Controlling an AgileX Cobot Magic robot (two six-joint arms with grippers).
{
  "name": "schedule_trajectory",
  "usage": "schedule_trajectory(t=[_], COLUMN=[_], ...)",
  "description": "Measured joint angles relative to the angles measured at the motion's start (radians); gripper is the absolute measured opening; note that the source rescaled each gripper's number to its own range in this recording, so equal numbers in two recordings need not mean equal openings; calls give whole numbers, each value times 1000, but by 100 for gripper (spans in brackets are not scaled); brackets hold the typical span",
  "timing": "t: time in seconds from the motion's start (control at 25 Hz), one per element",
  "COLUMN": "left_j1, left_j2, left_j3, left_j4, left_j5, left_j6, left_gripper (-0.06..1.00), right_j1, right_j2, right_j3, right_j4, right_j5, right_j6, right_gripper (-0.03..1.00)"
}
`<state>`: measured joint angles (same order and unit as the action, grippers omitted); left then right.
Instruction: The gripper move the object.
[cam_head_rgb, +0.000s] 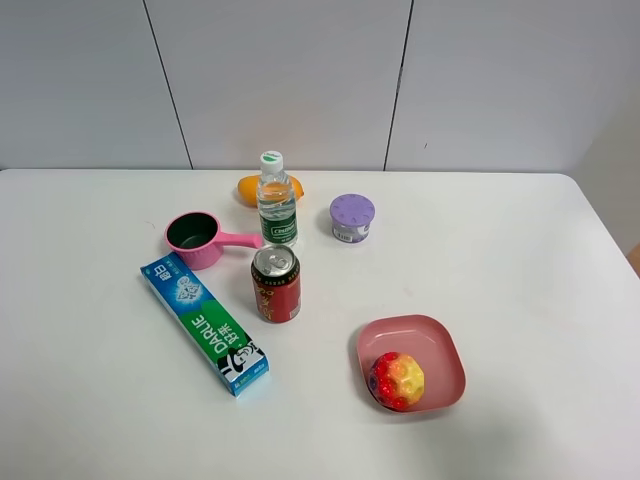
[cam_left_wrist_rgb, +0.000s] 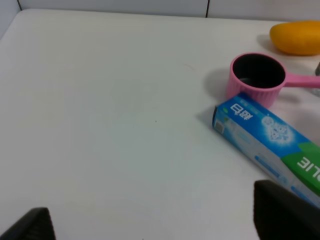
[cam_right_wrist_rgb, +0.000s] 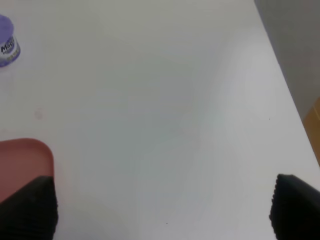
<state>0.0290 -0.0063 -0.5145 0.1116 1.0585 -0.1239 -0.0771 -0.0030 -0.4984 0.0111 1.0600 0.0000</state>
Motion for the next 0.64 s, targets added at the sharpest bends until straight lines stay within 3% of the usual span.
schedule_trajectory(t=[0.64], left_j1=[0], left_j2=[0], left_j3=[0], left_j4=[0], left_j5=[0], left_j6=[0], left_gripper=[100], right_j1=[1], right_j2=[0], right_j3=[0], right_j4=[0], right_j5=[-1], right_j6=[0], right_gripper=[97])
